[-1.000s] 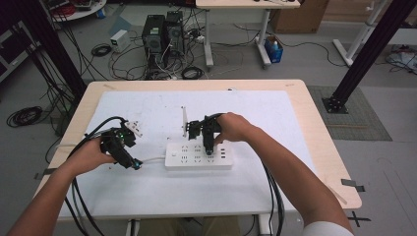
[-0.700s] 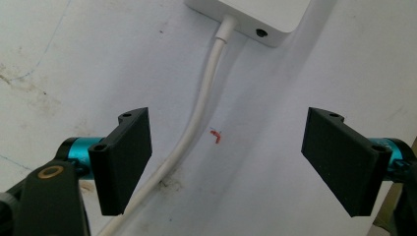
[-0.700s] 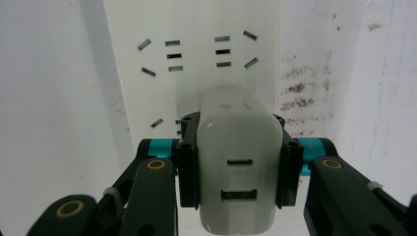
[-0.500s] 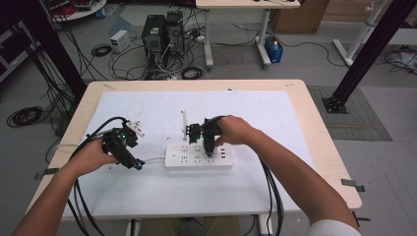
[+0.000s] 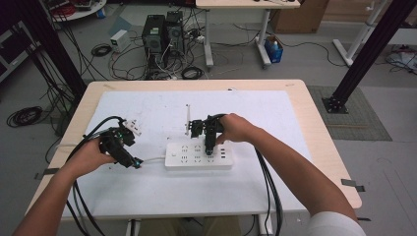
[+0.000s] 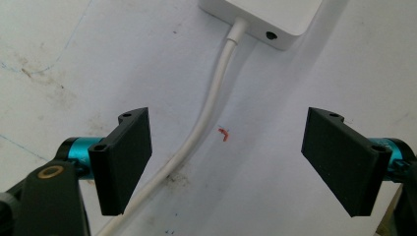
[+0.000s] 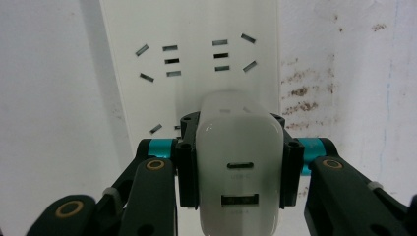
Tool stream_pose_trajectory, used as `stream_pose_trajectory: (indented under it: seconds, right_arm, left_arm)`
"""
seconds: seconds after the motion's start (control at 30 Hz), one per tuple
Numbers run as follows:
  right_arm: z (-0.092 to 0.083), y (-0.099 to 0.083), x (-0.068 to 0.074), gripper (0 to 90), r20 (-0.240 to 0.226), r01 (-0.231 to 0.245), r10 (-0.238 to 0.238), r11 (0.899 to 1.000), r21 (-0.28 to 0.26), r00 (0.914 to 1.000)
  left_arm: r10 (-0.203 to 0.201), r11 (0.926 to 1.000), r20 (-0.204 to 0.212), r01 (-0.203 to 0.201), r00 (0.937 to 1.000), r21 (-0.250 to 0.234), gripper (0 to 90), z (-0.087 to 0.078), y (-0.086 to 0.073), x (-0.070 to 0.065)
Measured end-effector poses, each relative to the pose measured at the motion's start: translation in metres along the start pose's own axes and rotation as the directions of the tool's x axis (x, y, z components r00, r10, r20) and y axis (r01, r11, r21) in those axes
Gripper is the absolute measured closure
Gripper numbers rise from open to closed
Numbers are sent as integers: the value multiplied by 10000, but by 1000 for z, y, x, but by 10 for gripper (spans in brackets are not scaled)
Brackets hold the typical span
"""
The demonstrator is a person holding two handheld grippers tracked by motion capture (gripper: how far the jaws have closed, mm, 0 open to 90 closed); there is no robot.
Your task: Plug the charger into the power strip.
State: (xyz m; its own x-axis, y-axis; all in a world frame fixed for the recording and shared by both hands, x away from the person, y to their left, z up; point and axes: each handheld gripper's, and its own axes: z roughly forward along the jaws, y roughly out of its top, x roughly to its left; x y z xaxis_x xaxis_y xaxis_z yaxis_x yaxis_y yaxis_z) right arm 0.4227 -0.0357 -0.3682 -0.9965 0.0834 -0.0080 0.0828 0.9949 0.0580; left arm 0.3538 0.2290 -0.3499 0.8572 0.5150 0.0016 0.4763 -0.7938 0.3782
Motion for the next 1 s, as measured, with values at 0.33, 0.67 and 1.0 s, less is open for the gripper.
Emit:
stream_pose_trajectory:
  seconds: [0.33, 0.67, 1.0]
  right_arm:
    - [3, 5, 13, 628, 808, 909, -949, 9945, 524, 9922]
    - [5, 8, 7, 628, 404, 566, -593, 9962, 661, 9974]
    - [7, 9, 2, 627, 79, 646, -655, 9946, 816, 9978]
  left_arm:
    - [77, 10000, 70, -77, 9999, -38, 193, 4, 3, -2]
    - [82, 10000, 90, -82, 9999, -56, 193, 3, 1, -3]
    - [47, 10000, 77, -46, 10000, -70, 193, 3, 1, -1]
